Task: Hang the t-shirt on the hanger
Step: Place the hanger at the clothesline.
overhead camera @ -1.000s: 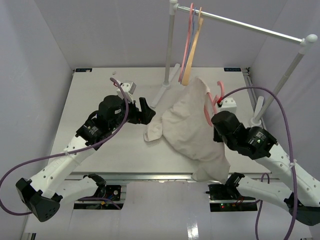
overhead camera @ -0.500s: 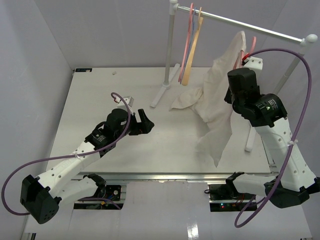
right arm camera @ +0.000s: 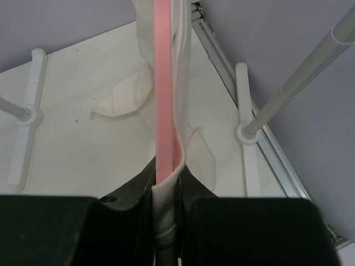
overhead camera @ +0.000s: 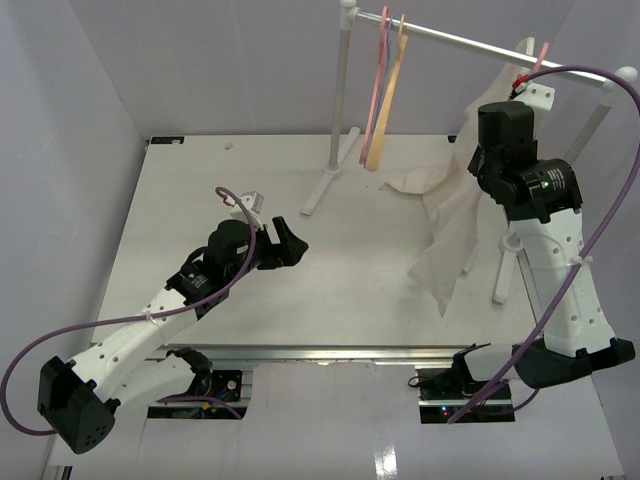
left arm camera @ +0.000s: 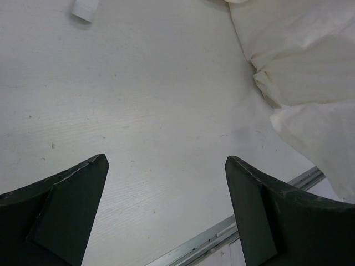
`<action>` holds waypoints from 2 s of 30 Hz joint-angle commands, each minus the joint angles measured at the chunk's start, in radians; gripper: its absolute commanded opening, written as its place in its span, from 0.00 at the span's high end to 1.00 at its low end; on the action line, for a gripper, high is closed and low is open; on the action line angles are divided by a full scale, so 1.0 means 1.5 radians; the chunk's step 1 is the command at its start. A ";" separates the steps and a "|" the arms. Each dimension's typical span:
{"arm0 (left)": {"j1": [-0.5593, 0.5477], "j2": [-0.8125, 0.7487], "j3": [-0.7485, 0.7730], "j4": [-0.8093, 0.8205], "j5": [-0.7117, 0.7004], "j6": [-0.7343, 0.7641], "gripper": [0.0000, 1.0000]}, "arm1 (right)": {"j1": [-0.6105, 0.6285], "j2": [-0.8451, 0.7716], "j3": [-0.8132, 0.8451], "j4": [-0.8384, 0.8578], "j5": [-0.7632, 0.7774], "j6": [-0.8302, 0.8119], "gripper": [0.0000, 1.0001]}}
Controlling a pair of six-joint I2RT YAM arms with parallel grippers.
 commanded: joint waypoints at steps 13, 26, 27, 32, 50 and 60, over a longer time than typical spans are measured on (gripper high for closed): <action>-0.001 0.002 -0.031 0.031 0.026 0.003 0.02 | -0.127 -0.020 -0.140 0.209 -0.099 -0.003 0.92; -0.002 -0.019 -0.024 0.034 0.022 0.020 0.02 | -0.129 -0.088 -0.232 0.311 -0.082 -0.018 0.92; -0.002 -0.018 -0.021 0.033 0.020 0.022 0.02 | -0.129 -0.091 -0.233 0.315 -0.081 -0.023 0.92; -0.002 -0.004 -0.011 0.033 0.017 0.026 0.02 | -0.129 -0.103 -0.251 0.330 -0.082 -0.034 0.92; -0.002 0.031 0.011 0.033 0.023 0.041 0.02 | -0.129 -0.081 -0.245 0.416 -0.094 -0.073 0.92; -0.002 0.031 0.009 0.036 0.033 0.053 0.02 | -0.151 -0.031 -0.209 0.418 -0.084 -0.062 0.92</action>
